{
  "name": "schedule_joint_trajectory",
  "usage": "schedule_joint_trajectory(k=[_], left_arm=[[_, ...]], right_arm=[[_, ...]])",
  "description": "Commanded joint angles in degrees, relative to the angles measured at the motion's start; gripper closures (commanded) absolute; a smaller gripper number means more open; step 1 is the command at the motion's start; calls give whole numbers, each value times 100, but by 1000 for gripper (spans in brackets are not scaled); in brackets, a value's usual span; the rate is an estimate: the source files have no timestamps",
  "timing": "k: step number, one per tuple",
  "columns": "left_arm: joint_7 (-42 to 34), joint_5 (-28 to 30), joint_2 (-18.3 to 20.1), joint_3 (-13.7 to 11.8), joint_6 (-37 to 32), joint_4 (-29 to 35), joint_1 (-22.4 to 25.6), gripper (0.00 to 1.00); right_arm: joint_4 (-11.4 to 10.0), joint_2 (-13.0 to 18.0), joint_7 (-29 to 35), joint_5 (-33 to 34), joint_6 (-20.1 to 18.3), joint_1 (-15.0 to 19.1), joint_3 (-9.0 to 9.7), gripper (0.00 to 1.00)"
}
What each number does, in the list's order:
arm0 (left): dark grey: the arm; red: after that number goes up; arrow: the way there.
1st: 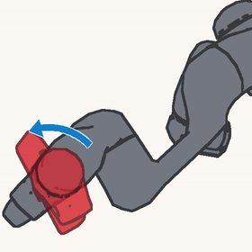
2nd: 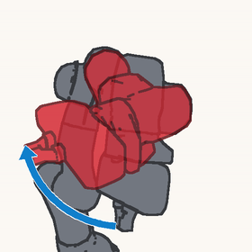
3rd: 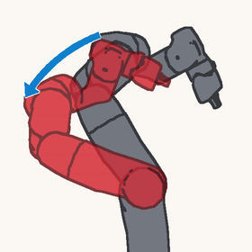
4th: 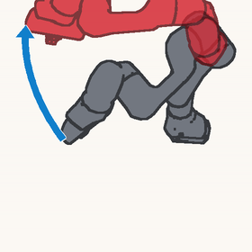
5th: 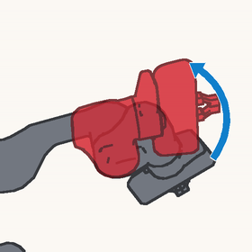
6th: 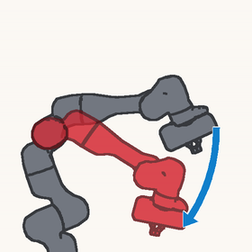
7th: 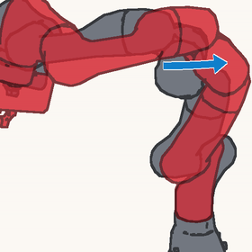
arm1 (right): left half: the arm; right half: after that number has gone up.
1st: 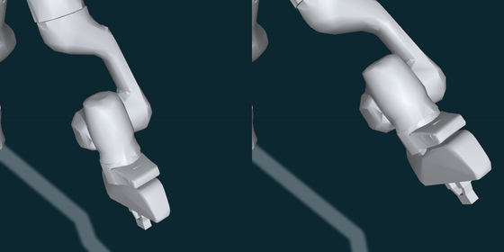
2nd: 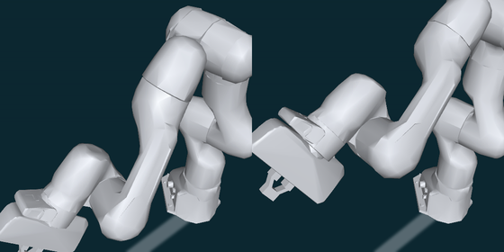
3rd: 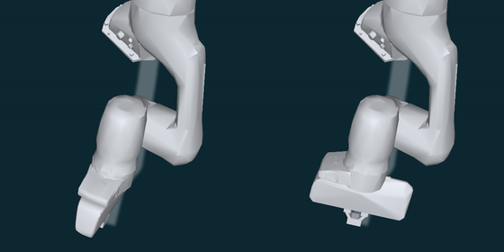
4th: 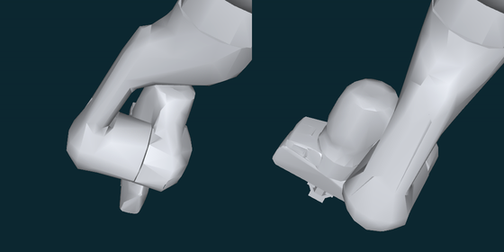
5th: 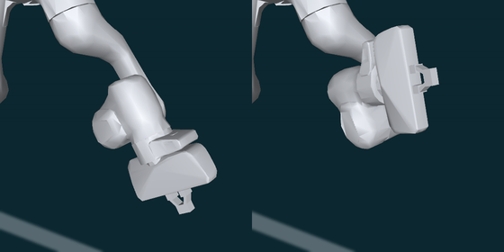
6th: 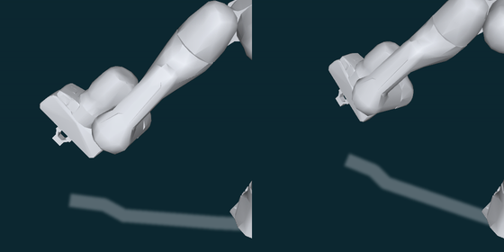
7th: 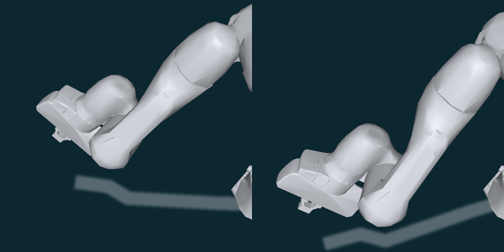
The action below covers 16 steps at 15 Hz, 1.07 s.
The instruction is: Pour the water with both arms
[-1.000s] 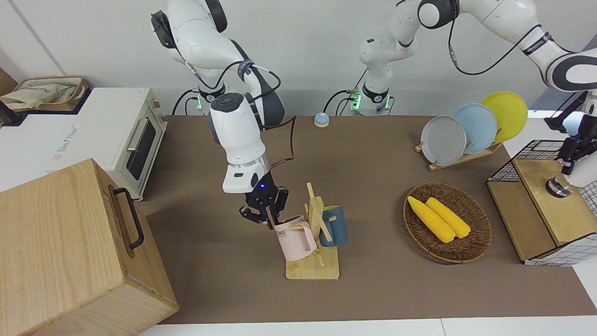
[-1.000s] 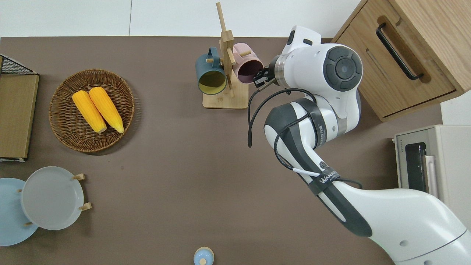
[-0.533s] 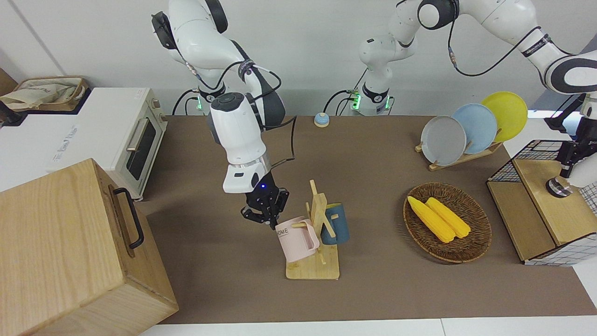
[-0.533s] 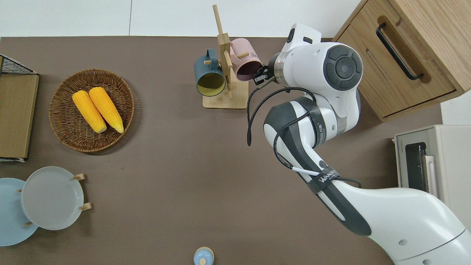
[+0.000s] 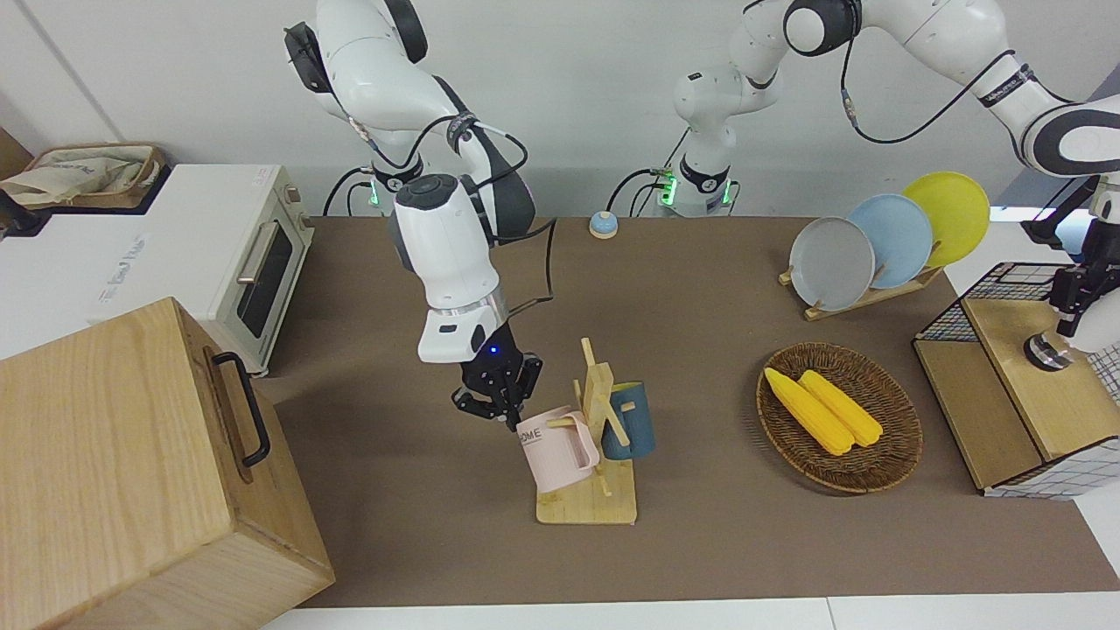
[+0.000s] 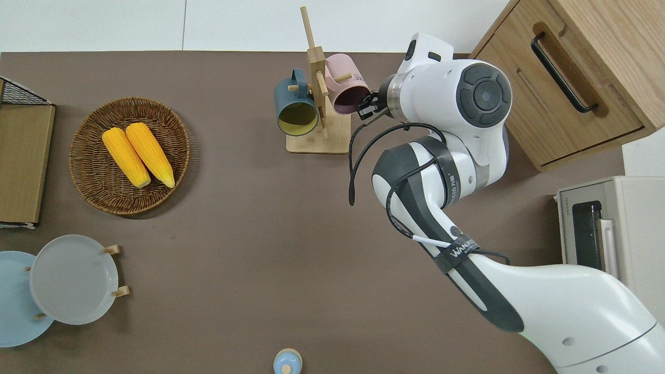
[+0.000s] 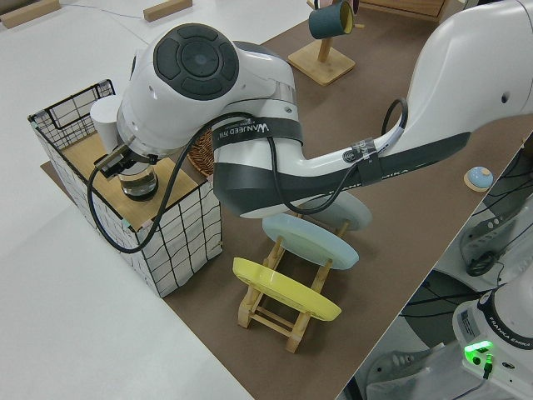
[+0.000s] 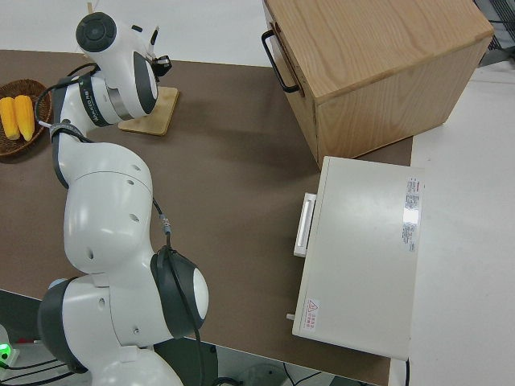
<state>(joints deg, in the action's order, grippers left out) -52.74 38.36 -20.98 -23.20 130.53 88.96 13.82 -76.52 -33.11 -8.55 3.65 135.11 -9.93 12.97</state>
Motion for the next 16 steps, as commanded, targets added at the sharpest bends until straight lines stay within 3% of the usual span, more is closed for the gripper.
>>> schedule_joint_trajectory(k=[1, 4, 7, 16], left_arm=[[201, 32, 24, -27, 87, -45, -55, 1000], [430, -30, 33, -36, -18, -220, -55, 1000], [886, -389, 77, -36, -141, -335, -72, 1000], [1678, -988, 226, -80, -1108, -959, -90, 1000]], right_arm=[[137, -117, 29, 13, 41, 8, 65, 685], [155, -125, 20, 13, 42, 8, 65, 710], [155, -125, 38, 22, 42, 8, 57, 999], [208, -152, 29, 5, 33, 96, 65, 1000]])
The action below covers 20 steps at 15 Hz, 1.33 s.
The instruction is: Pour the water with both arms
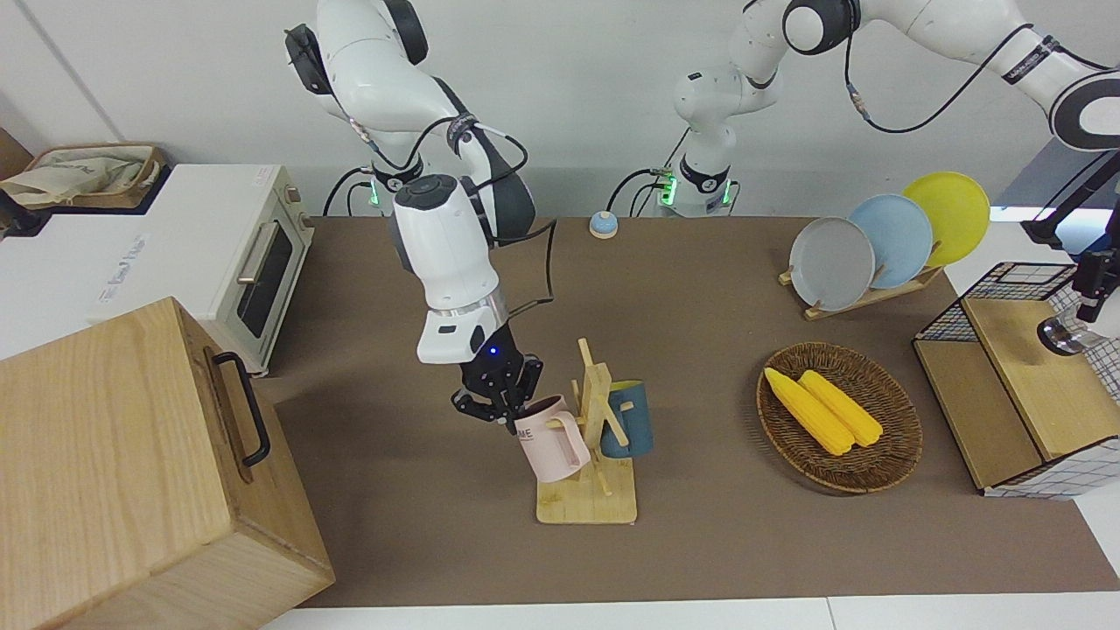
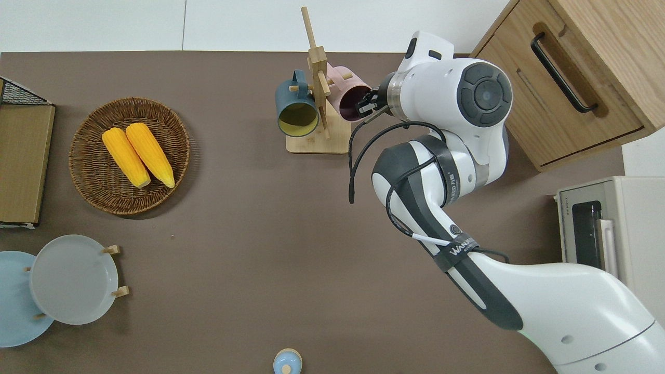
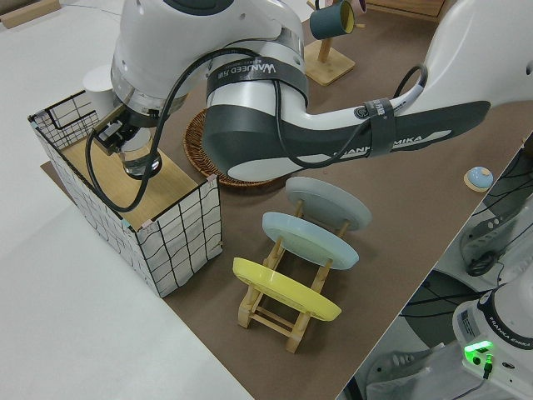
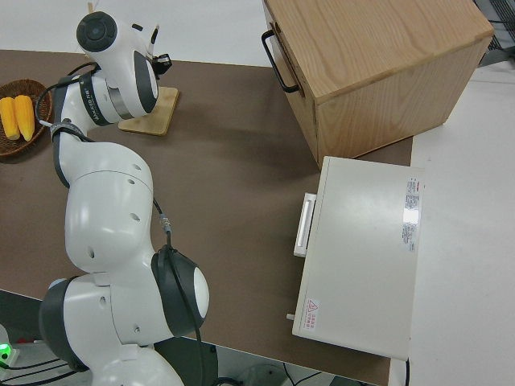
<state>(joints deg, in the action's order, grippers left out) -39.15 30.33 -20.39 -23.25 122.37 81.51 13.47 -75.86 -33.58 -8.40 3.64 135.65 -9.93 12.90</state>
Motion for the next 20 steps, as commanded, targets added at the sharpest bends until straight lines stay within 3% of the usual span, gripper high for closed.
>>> schedule_joint_trajectory(k=[1, 8, 13, 20], left_arm=[[337, -186, 228, -75, -345, -215, -55, 1000], [741, -589, 615, -13, -688, -206, -73, 1000], [1523, -1187, 1133, 48, -960, -30, -459, 1000], [2603, -2303, 2284, 101, -917, 1181, -1215, 1000]], right_arm=[[142, -96, 14, 5, -39, 106, 72, 1000], [142, 26, 23, 5, -468, 193, 55, 1000], [142, 264, 23, 14, -724, 387, 72, 1000], [142, 492, -100, 84, -786, 703, 11, 1000]])
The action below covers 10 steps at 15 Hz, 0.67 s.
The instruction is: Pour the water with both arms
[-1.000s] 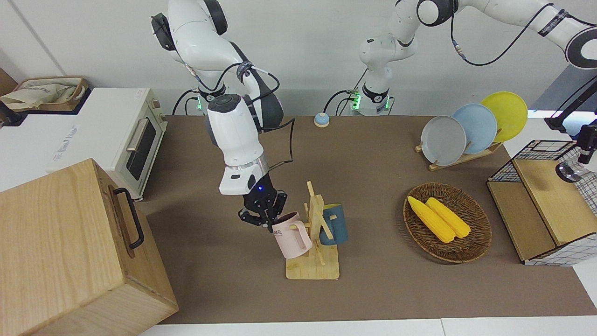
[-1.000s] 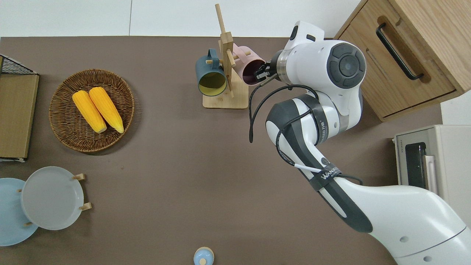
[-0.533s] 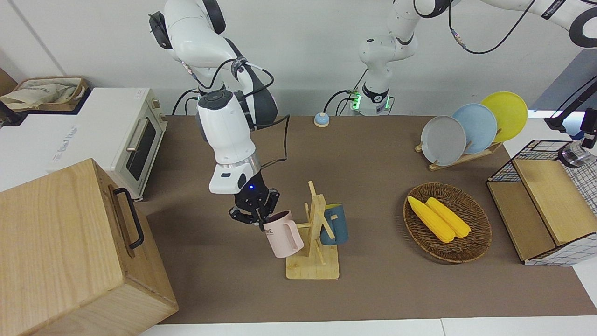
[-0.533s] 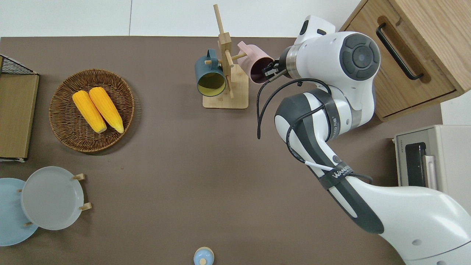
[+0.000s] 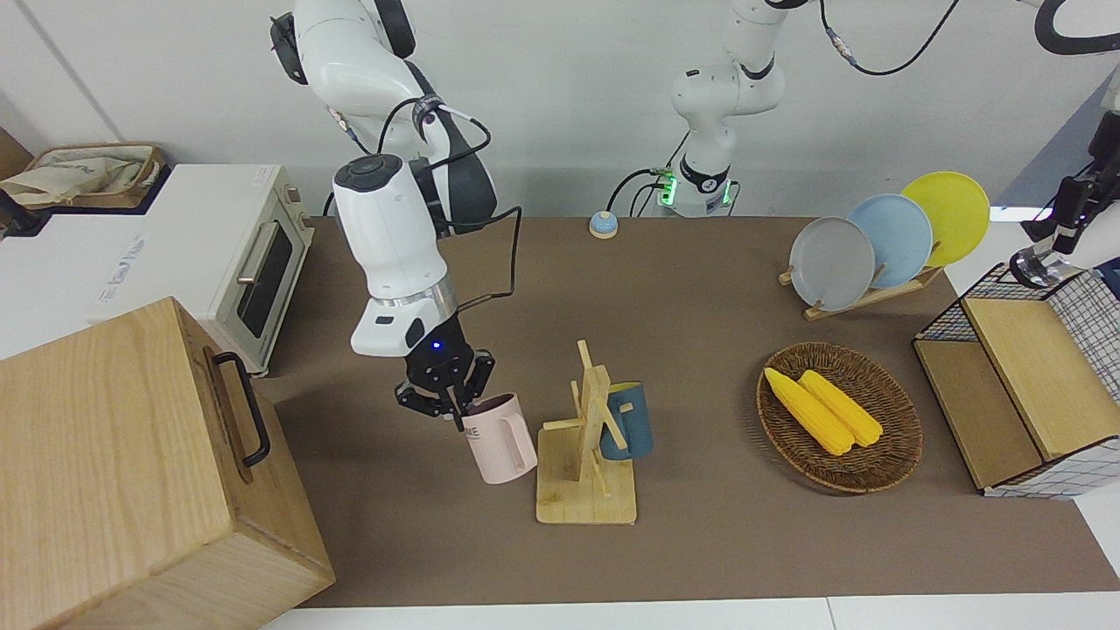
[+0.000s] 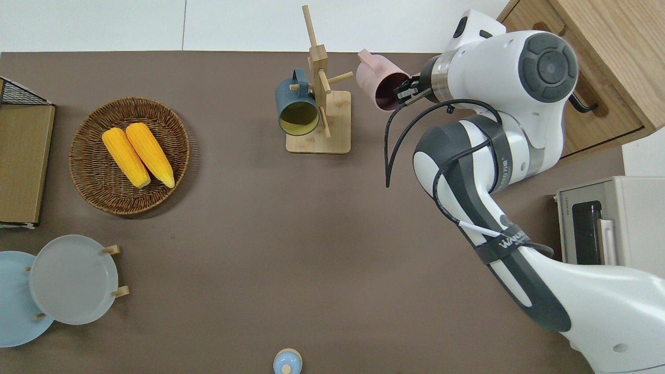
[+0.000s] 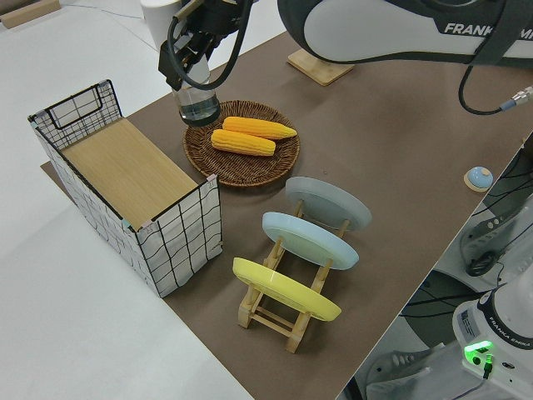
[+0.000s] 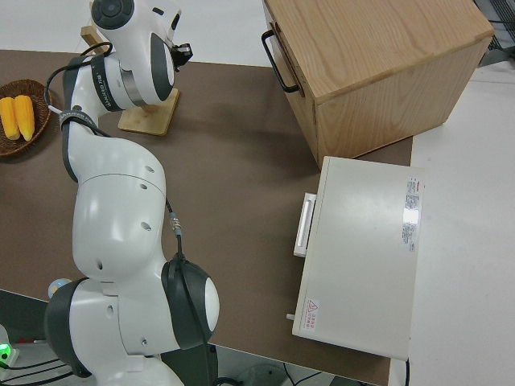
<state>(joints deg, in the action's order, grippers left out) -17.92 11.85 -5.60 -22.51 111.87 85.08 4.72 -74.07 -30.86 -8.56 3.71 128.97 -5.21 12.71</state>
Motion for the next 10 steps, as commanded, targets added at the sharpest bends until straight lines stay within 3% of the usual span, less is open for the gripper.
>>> schedule_joint_trajectory(k=[1, 8, 10], left_arm=[[613, -542, 980, 114, 203, 1044, -349, 1000], [1465, -1176, 2184, 835, 844, 2678, -323, 1000], [1843, -1412, 2536, 1098, 1152, 3188, -287, 1000]], right_arm=[[-46, 238, -85, 77, -152, 240, 4, 1000], [-107, 413, -58, 68, -249, 767, -23, 1000], [-125, 458, -32, 59, -730, 794, -23, 1000]])
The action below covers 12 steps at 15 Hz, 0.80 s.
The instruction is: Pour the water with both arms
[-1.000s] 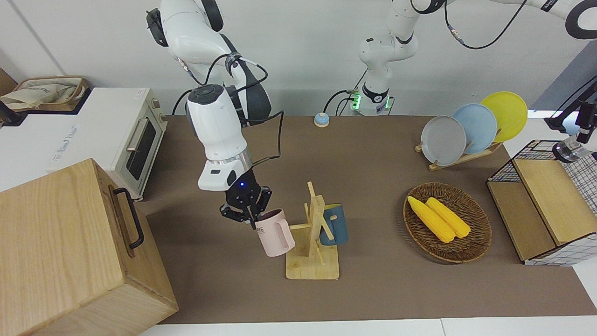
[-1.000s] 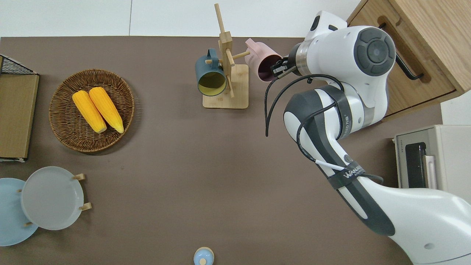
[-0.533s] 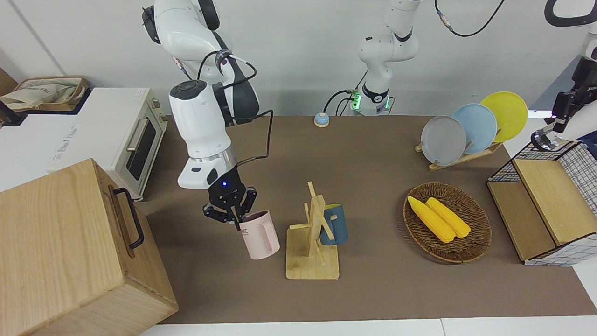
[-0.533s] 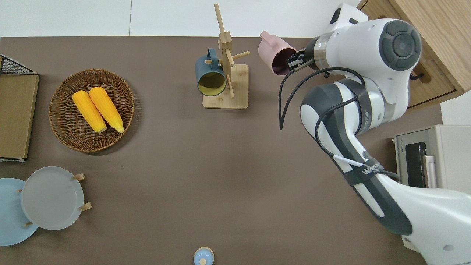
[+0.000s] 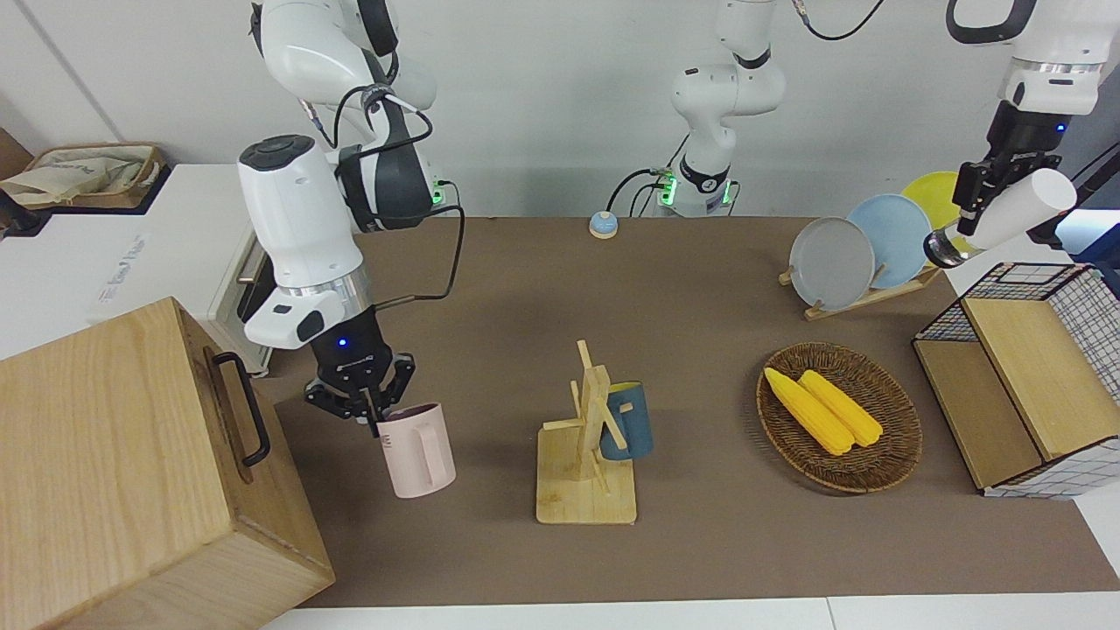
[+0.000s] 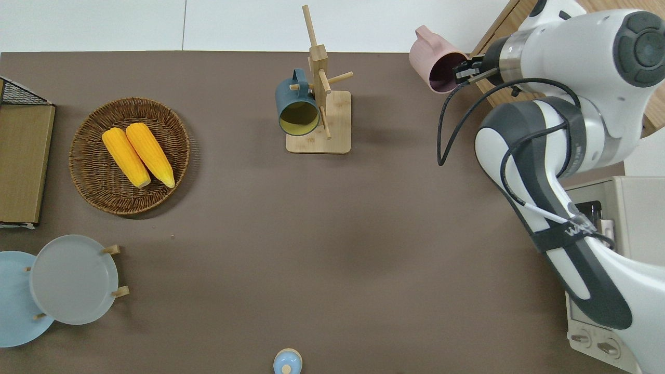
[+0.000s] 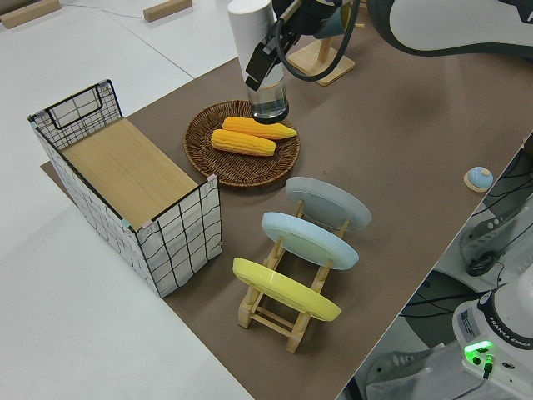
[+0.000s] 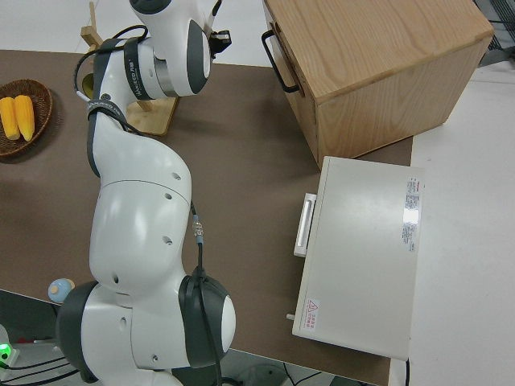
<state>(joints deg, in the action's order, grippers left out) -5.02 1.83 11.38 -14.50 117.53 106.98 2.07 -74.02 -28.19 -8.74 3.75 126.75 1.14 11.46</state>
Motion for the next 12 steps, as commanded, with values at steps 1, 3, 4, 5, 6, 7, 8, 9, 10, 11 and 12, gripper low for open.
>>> schedule_joint_trajectory(k=[1, 3, 4, 5, 6, 7, 8, 9, 10, 11, 12], left_arm=[[712, -508, 979, 420, 657, 1200, -13, 1000], [827, -561, 1243, 561, 710, 1535, -5, 1000], [845, -561, 1383, 606, 754, 1702, -5, 1000], [845, -561, 1541, 641, 798, 1903, 4, 1000], [854, -561, 1708, 676, 859, 2114, 4, 1000], [871, -561, 1858, 694, 903, 2308, 4, 1000], [898, -553, 1990, 720, 912, 2440, -4, 1000], [898, -553, 2069, 729, 912, 2529, -5, 1000], [907, -553, 2166, 738, 912, 2625, -39, 1000], [907, -553, 2245, 738, 921, 2730, -48, 1000], [907, -553, 2307, 747, 921, 2810, -57, 1000]], right_arm=[[-130, 235, 4, 64, -789, 159, 102, 1000], [-165, 331, 83, 73, -1456, 159, 102, 1000], [-191, 393, 144, 73, -1703, 150, 93, 1000], [-235, 428, 206, 82, -1906, 141, 93, 1000], [-314, 481, 259, 73, -2056, 124, 102, 1000], [-384, 525, 338, 73, -2188, 89, 102, 1000], [-428, 560, 434, 73, -2328, 80, 111, 1000], [-455, 586, 600, 56, -2495, 71, 146, 1000], [-507, 622, 759, 47, -2662, 62, 189, 1000], [-560, 674, 899, 29, -2794, 45, 268, 1000], [-665, 718, 1171, -14, -2952, 10, 382, 1000]])
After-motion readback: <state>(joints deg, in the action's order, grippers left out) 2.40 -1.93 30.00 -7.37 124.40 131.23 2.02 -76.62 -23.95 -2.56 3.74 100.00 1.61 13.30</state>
